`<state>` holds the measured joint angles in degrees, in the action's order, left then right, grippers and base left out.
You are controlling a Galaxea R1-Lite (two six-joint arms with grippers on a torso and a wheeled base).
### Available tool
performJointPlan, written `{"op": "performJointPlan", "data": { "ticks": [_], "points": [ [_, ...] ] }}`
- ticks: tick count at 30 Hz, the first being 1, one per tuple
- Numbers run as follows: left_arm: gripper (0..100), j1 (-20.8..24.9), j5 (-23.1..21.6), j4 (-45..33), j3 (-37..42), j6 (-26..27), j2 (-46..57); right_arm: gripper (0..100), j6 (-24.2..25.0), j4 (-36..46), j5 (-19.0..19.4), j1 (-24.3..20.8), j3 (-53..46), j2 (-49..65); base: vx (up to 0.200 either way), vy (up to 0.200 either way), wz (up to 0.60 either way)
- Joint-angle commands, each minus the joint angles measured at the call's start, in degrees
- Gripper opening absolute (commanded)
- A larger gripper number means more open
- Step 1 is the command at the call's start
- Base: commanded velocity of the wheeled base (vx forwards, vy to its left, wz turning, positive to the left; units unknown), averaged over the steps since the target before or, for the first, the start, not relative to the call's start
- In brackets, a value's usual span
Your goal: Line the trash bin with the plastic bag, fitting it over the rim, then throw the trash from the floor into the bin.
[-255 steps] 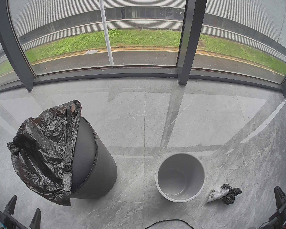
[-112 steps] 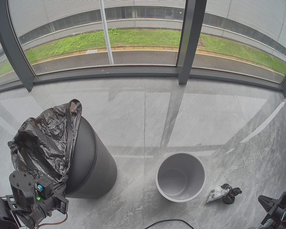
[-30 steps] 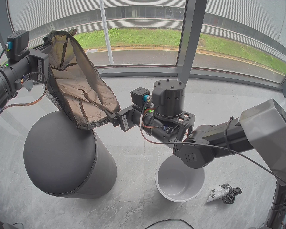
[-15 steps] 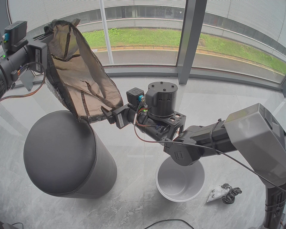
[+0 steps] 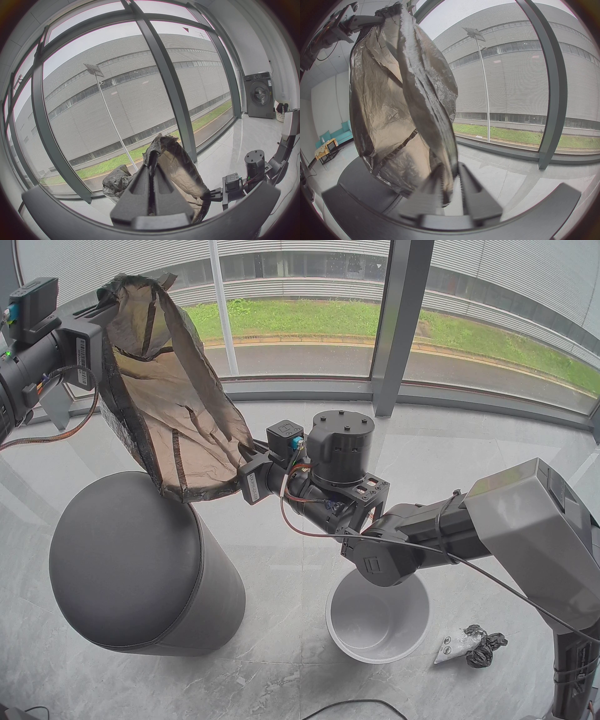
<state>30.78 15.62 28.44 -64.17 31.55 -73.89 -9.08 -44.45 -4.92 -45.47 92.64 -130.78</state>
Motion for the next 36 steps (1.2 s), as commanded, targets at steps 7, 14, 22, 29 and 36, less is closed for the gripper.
{"op": "performJointPlan", "data": {
  "ticks": [7, 14, 22, 29, 36],
  "points": [
    [0, 0.1, 0.0, 0.2, 0.3, -1.8, -0.8, 0, 0.3, 0.5, 1.1, -0.9, -9.4, 8.8, 0.0, 0.0, 0.0],
    [0, 3.8, -1.5, 0.6, 2.6, -22.3, -8.4, 0, 1.2, 14.1, 7.6, -1.0, -42.5, 35.0, 0.0, 0.0, 0.0],
    [0, 10.1, -1.9, -2.5, 15.8, -38.2, -9.7, 0, 8.3, 30.2, 7.5, -1.6, -48.8, 53.5, 0.0, 0.0, 0.0],
    [0, 14.4, -9.1, -2.7, 21.9, -38.8, -15.0, 0, 8.7, 41.9, 6.9, -1.5, -49.0, 63.2, 0.0, 0.0, 0.0],
    [0, 16.2, -12.1, -1.2, 18.1, -41.0, -22.1, 0, 8.7, 51.4, 6.9, -1.5, -50.3, 67.4, 0.0, 0.0, 0.0]
  ]
}}
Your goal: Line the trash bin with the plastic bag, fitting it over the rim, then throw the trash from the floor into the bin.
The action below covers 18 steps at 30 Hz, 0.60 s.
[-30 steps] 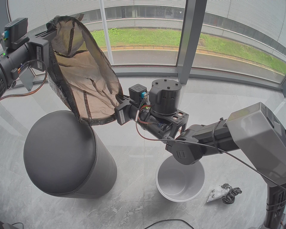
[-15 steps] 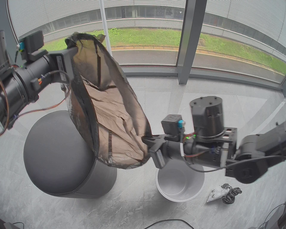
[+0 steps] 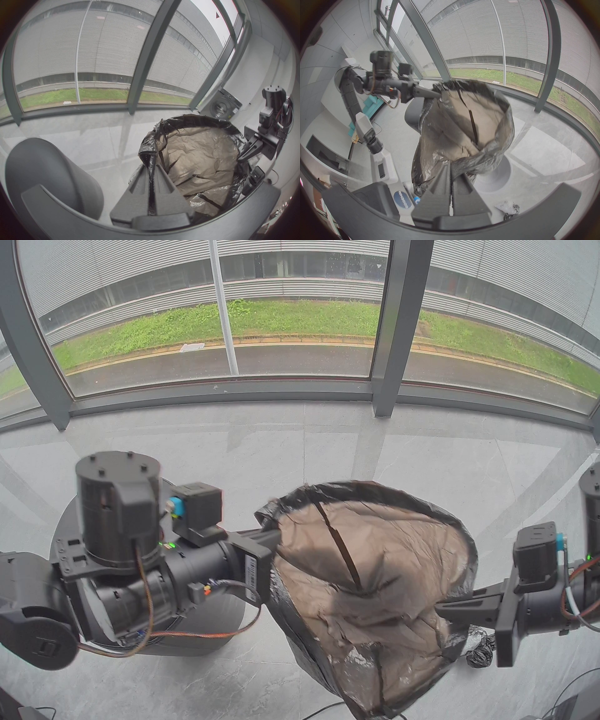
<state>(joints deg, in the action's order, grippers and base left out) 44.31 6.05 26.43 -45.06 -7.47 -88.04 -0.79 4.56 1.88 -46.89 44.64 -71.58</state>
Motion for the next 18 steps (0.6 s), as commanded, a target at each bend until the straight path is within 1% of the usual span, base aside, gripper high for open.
{"op": "performJointPlan", "data": {
  "ticks": [1, 6, 9, 13, 18],
  "points": [
    [0, 2.6, -2.9, 1.4, -2.0, -2.1, -9.1, 0, 0.4, 2.4, 0.1, 0.0, -2.7, 8.1, 0.0, 0.0, 0.0],
    [0, 2.3, -3.1, 4.2, -4.0, -2.0, -13.8, 0, 0.4, 2.2, 0.0, 0.7, -5.6, 6.7, 0.0, 0.0, 0.0],
    [0, 2.0, -3.1, 5.6, -4.2, -2.0, -15.8, 0, 0.4, 1.2, 0.1, 2.5, -7.6, 5.0, 0.0, 0.0, 0.0],
    [0, 1.1, -3.1, 6.3, -3.1, -1.9, -17.1, 0, 0.2, -2.4, 0.4, 3.4, -11.0, 2.2, 0.0, 0.0, 0.0],
    [0, -1.6, -3.1, 6.4, -2.7, -1.6, -17.5, 0, 0.2, -8.3, 0.5, 3.6, -12.6, -3.3, 0.0, 0.0, 0.0]
  ]
}}
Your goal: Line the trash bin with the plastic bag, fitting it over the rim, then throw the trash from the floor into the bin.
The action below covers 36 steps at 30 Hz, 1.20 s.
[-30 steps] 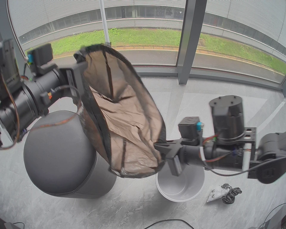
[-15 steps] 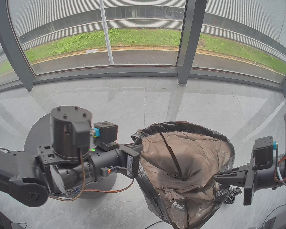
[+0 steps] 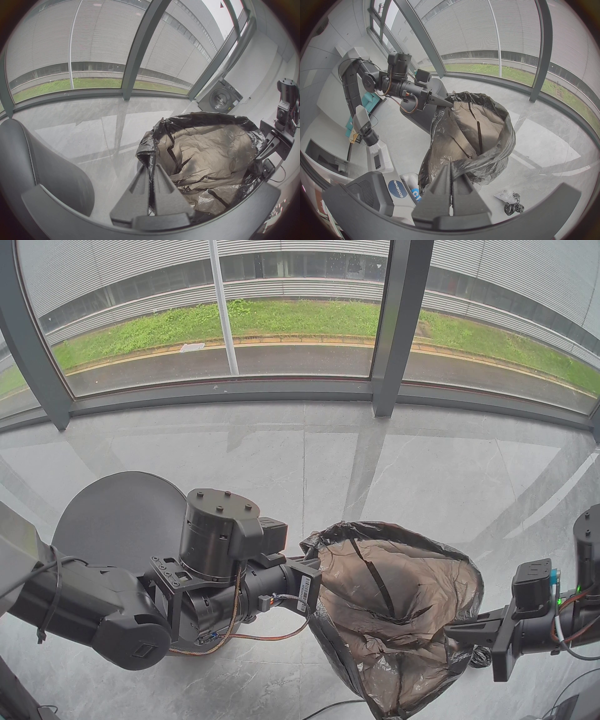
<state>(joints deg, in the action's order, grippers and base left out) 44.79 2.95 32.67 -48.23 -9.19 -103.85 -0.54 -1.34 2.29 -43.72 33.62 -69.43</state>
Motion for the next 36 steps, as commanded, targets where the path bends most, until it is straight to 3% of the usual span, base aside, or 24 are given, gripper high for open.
{"op": "performJointPlan", "data": {
  "ticks": [1, 8, 20, 28, 36],
  "points": [
    [0, -2.5, 0.0, 0.1, 1.1, 0.1, -1.6, 0, -0.2, -3.4, 0.2, 0.4, -1.5, -6.8, 0.0, 0.0, 0.0],
    [0, -5.5, -1.3, 0.5, 3.1, 1.5, -3.6, 0, -0.5, -7.3, 0.0, 2.1, -0.3, -13.9, 0.0, 0.0, 0.0],
    [0, -5.7, -2.3, 4.4, -5.4, 3.3, -12.1, 0, -4.3, -7.7, -0.5, 18.0, 0.8, -15.6, 0.0, 0.0, 0.0],
    [0, -5.7, -2.3, 6.4, -8.3, 3.2, -13.2, 0, -4.7, -8.2, -0.5, 18.6, 3.1, -18.8, 0.0, 0.0, 0.0],
    [0, -5.9, -2.2, 10.4, -6.4, 2.7, -12.6, 0, -4.6, -12.5, -0.4, 19.5, 13.2, -27.7, 0.0, 0.0, 0.0]
  ]
}}
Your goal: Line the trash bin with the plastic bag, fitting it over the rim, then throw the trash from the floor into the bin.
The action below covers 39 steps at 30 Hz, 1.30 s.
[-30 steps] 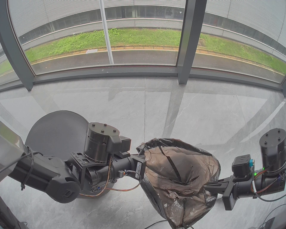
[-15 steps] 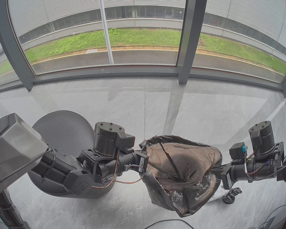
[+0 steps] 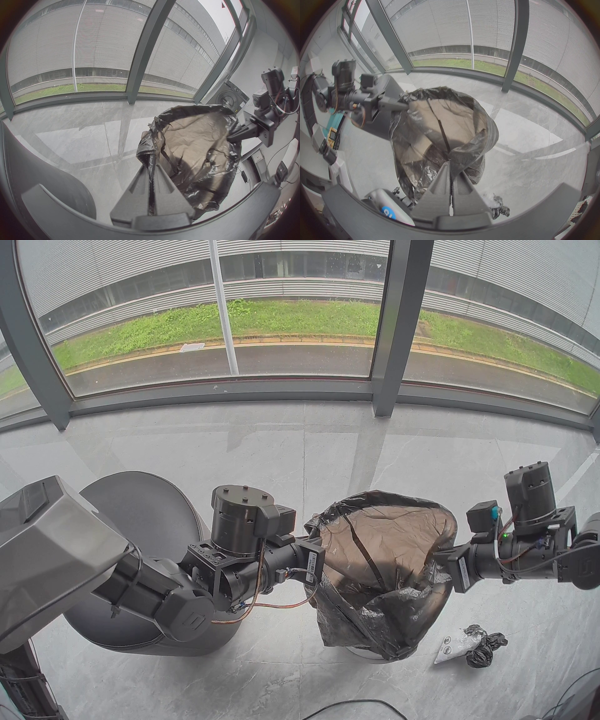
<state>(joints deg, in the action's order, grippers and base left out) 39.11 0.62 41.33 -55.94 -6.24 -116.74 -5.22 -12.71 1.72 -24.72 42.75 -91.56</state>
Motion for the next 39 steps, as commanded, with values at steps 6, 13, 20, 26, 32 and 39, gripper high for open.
{"op": "performJointPlan", "data": {
  "ticks": [6, 13, 20, 26, 32, 39],
  "points": [
    [0, -0.1, 0.0, 2.3, 4.8, -0.3, 2.0, 0, -0.1, -1.3, 0.5, -2.5, 1.9, -5.1, 0.0, 0.0, 0.0],
    [0, 1.1, -1.5, 2.3, 11.0, 0.4, 2.3, 0, -0.1, -1.3, 0.6, -6.2, -10.8, -0.5, 0.0, 0.0, 0.0],
    [0, 3.8, -3.7, 2.4, 10.5, 1.6, -2.9, 0, -2.1, -0.8, 1.2, -2.3, -18.5, 1.8, 0.0, 0.0, 0.0],
    [0, 4.1, -3.8, 2.8, 6.1, 1.4, -8.2, 0, -4.5, -1.5, 3.5, 1.5, -18.4, -2.0, 0.0, 0.0, 0.0],
    [0, 3.2, -3.7, 3.0, 3.9, 1.2, -10.3, 0, -4.7, -2.7, 3.6, 3.4, -12.4, -8.0, 0.0, 0.0, 0.0],
    [0, 2.0, -3.5, 3.1, -1.4, 0.8, -13.8, 0, -4.6, -4.3, 3.5, 5.1, -4.6, -16.3, 0.0, 0.0, 0.0]
  ]
}}
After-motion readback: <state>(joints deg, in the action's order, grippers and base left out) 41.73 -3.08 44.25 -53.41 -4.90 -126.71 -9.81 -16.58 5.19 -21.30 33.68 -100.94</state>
